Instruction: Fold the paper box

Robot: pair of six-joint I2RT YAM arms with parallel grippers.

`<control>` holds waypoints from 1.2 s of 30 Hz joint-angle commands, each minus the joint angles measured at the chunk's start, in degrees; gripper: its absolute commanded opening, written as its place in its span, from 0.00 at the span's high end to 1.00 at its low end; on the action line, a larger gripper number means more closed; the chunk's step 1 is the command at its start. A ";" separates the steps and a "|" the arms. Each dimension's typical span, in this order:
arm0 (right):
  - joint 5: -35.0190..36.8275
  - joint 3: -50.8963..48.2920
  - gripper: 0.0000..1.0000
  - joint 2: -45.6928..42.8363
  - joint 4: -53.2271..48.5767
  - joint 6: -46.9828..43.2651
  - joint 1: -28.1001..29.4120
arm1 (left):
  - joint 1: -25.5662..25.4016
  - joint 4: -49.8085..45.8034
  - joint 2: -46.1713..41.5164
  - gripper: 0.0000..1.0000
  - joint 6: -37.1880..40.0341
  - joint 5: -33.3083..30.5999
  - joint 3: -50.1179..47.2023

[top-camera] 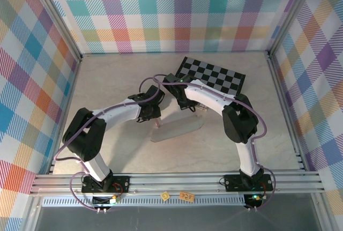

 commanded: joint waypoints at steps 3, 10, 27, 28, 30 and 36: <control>1.69 -0.40 1.00 -2.41 -1.05 0.72 0.46 | 0.81 -2.44 -3.43 0.54 0.18 4.76 -0.76; 1.60 -0.13 1.00 -2.05 -1.38 0.85 0.48 | 1.53 0.33 -1.20 0.56 -0.15 9.00 -1.76; 1.00 -1.09 1.00 -2.40 -1.07 0.44 0.49 | 2.80 2.50 1.86 0.64 1.93 5.44 1.13; 0.96 -1.09 1.00 -2.40 -1.10 0.46 0.51 | 2.85 2.39 1.86 0.64 2.08 5.18 1.32; 0.89 -1.22 1.00 -2.48 -1.09 0.54 0.51 | 2.86 2.15 2.04 0.66 2.07 4.73 1.41; 0.81 -1.44 1.00 -2.66 -1.10 0.52 0.51 | 2.97 1.33 3.05 0.87 2.03 4.02 0.82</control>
